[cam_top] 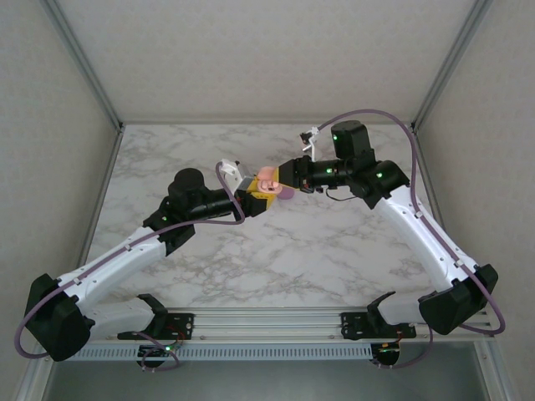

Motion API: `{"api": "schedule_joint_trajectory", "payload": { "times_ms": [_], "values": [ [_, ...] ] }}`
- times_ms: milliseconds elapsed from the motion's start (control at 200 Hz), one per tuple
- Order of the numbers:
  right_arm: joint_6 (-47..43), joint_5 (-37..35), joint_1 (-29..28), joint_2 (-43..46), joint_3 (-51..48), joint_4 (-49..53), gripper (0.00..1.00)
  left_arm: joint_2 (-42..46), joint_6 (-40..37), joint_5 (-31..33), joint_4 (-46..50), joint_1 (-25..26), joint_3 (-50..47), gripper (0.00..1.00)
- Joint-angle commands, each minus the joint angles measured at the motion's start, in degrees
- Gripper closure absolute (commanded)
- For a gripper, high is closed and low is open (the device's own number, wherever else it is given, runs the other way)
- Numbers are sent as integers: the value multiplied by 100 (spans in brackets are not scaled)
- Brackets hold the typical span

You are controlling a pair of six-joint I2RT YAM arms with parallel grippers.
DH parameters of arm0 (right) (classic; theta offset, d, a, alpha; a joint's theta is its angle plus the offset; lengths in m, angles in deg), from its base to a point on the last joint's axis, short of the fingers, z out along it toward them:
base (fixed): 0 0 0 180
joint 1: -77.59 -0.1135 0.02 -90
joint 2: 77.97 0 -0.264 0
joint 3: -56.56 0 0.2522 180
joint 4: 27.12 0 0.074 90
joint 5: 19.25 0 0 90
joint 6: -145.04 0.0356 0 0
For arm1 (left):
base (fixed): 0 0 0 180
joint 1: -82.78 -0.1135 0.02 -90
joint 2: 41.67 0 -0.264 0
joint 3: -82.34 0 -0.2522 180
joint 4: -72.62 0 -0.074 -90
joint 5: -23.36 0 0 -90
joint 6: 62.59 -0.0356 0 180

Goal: Insert the wireless bluetooth earbuds into the charging case

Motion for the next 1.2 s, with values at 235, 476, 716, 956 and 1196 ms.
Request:
{"api": "schedule_joint_trajectory", "payload": {
  "times_ms": [235,476,716,956,1196],
  "values": [
    [-163,-224,-36,33,177,415,67,119,-4,-72,-337,70,221,76],
    [-173,-224,-43,86,245,418,64,116,4,-54,-324,73,214,76],
    [-147,-214,-44,155,294,380,63,76,-40,-50,-258,88,245,76],
    [-157,-292,-36,194,290,412,74,77,-64,-10,-228,90,237,76],
    [-108,-212,-44,104,287,263,76,67,-84,-31,-201,106,252,76]
  ]
}}
